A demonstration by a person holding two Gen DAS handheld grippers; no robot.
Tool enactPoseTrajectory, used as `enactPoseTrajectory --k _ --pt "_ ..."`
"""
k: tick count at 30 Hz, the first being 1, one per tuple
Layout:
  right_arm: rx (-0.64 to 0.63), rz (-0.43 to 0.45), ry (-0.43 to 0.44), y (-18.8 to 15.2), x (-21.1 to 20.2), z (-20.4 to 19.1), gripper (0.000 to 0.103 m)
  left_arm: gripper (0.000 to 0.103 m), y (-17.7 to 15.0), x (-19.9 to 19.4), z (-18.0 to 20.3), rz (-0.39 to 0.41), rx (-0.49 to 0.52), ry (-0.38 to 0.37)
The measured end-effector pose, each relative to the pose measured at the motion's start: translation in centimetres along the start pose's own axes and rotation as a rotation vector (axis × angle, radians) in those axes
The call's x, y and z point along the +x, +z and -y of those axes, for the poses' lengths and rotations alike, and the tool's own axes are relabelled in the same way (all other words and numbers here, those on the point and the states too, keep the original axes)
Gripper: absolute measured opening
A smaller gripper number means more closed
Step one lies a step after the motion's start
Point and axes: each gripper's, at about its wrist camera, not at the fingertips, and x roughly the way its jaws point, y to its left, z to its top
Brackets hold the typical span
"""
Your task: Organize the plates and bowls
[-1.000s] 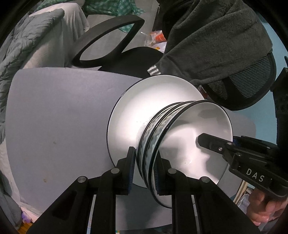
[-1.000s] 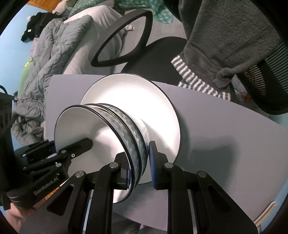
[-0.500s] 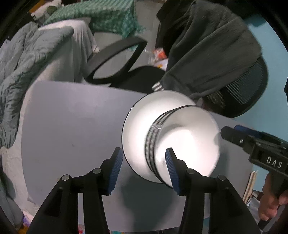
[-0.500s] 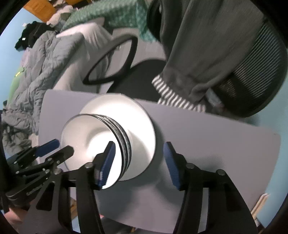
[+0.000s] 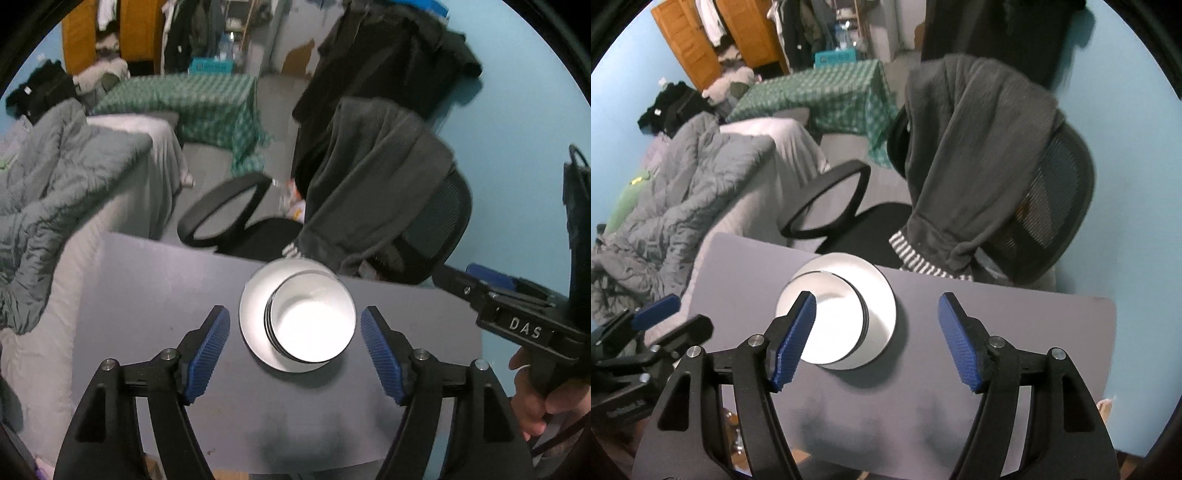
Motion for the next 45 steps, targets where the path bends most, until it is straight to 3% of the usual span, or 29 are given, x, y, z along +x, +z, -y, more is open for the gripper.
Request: enactPoseTrajectory --k 9,18,32,45 --pt "0.008 0.104 -0.019 -1.5 -5.5 -1.3 0.069 0.08 -1.7 -6.5 2.0 0.116 0.073 0.002" --pt "0.077 0.173 -0.045 -3.5 -9.1 -0.9 0.07 0.084 -3.2 -9.5 4.1 0.176 0.179 0.021" --pt "0.151 0.181 -0.082 -6.1 -10.8 -0.1 0.07 0.084 -4.0 -9.9 4.2 0.134 0.195 -0.018" --pt "0.164 0.187 -0.075 -6.5 -11.6 0.1 0.07 0.084 -4.4 -10.3 3.9 0.131 0.174 -0.026"
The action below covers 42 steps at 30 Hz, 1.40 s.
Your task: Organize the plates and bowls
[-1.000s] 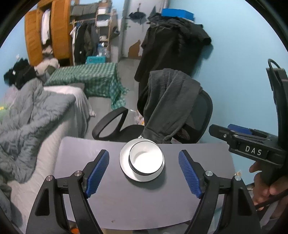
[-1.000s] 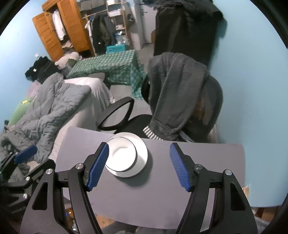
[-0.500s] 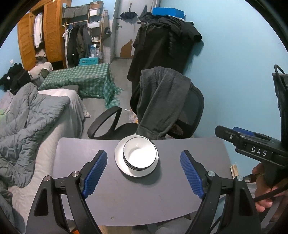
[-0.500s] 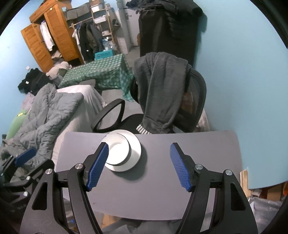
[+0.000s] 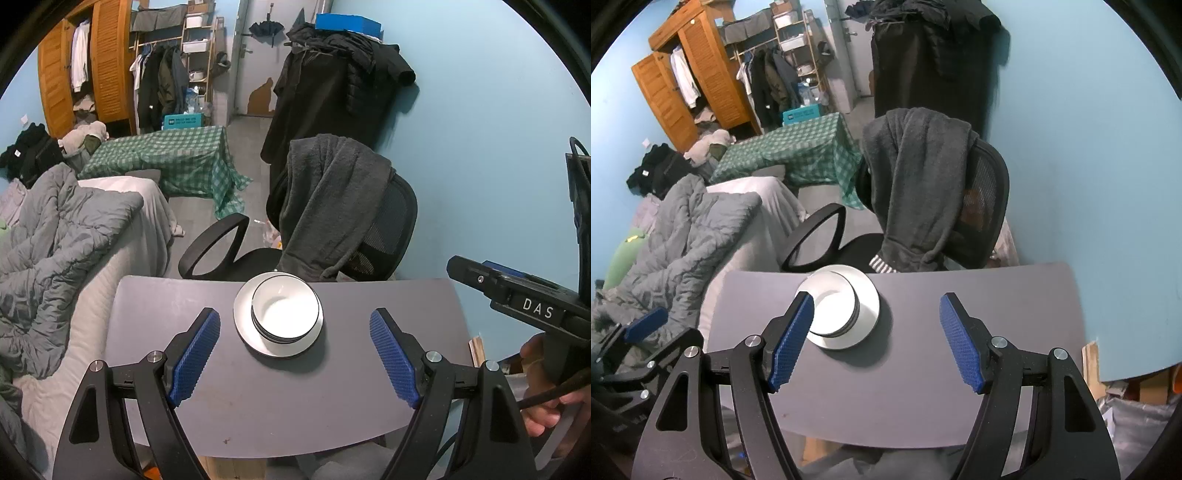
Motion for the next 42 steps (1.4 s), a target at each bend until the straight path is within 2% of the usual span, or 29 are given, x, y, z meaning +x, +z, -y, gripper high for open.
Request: enactPoseTrajectory --k 18,32,42 --pt "-0.005 -0.002 0.005 0.0 -0.2 -0.7 0.07 0.084 -0.2 -0.3 -0.3 0.008 -0.011 -0.016" --pt "-0.01 -0.005 0.017 -0.9 -0.1 -1.1 0.07 0.084 -0.1 -0.6 0.7 0.006 0.04 0.015" --pt "-0.008 -0.004 0.024 -0.9 -0.1 -1.3 0.07 0.084 -0.1 -0.7 0.7 0.002 0.033 0.023"
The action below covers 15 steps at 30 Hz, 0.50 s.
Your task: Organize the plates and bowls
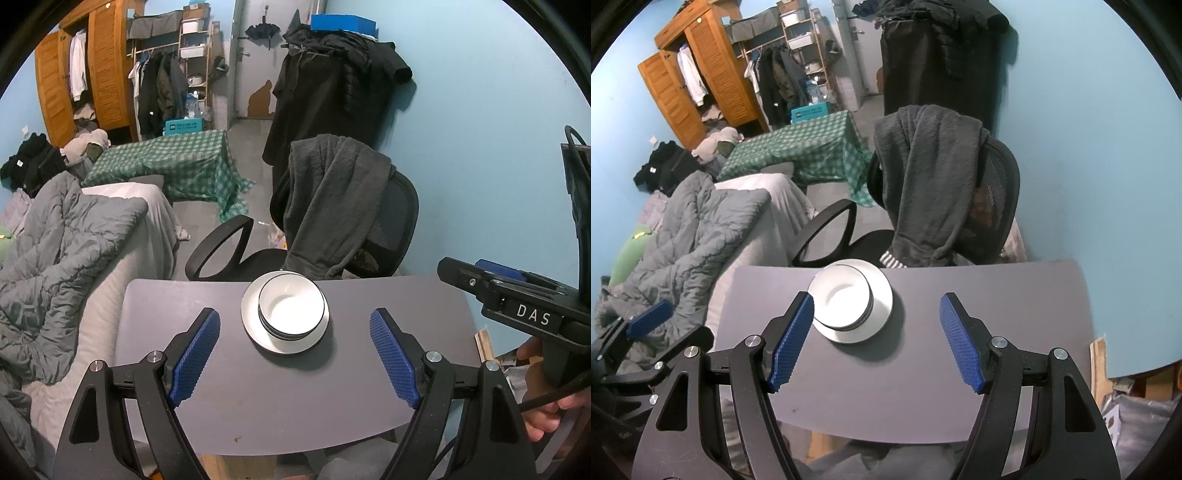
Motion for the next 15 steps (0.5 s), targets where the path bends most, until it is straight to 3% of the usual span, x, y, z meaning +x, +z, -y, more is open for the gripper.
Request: enactPoseTrajectory --k 15 --pt "0.0 -0.001 -0.003 -0.07 -0.08 -0.36 0.07 0.084 0.22 -0.39 -0.39 0.012 -0.009 -0.01"
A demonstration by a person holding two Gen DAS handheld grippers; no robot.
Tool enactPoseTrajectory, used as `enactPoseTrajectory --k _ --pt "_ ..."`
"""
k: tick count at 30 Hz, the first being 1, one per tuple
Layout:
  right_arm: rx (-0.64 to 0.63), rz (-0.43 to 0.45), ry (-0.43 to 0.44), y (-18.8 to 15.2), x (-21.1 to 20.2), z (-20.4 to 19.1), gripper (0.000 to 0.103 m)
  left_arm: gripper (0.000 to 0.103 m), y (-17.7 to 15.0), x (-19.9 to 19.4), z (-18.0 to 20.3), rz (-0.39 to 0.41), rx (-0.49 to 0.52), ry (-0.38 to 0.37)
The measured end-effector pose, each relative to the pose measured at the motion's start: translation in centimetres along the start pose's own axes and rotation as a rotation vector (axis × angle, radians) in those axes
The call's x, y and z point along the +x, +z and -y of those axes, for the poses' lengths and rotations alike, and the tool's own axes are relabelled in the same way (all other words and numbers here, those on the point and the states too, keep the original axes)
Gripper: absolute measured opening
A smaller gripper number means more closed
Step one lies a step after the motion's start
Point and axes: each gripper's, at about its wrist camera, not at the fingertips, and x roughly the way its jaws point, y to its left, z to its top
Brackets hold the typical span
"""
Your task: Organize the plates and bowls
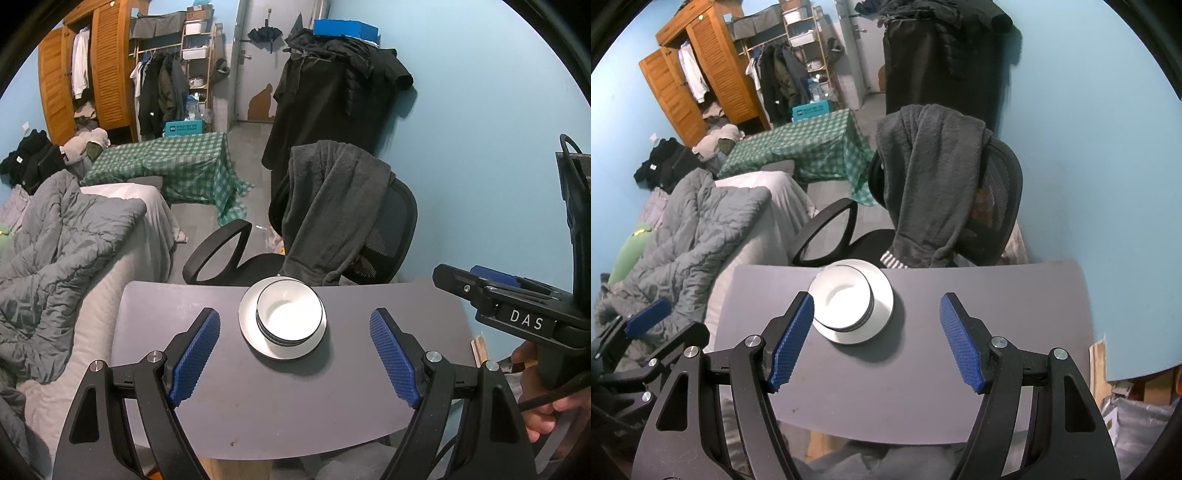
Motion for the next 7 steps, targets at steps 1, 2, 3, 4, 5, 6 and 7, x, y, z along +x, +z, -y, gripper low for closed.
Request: enactPoseTrajectory --k 1,2,3,4,5,6,7 --pt "0.001 -0.001 0.0 -0.02 -0.01 0.0 0.07 0.084 -0.08 0.0 -0.08 -0.001 0.003 0.0" --pt "0.002 -0.001 0.001 -0.02 -0.06 -0.02 0.07 0.084 0.0 -0.07 -0.03 0.0 0.002 0.001" --pt "0.001 -0.001 0.002 -0.04 -0.03 -0.13 0.07 0.084 0.11 0.01 0.06 0.0 0.001 0.003" --pt "0.002 0.0 0.002 -0.04 -0.06 -0.15 0.07 0.084 0.1 0.03 0.07 -0.002 0.001 0.003" --pt "0.002 0.001 0.002 -0.05 -0.1 -0.16 0.07 0.084 0.18 0.06 0.12 -0.004 0.0 0.003" --pt "0.0 0.0 0.002 -0.02 0.02 -0.2 0.07 0.084 0.15 0.08 0.11 -0.004 -0.003 0.002" --pt "0.001 0.0 0.003 -0.03 0.0 -0.23 0.07 0.084 0.25 0.13 0.15 -0.007 -0.006 0.004"
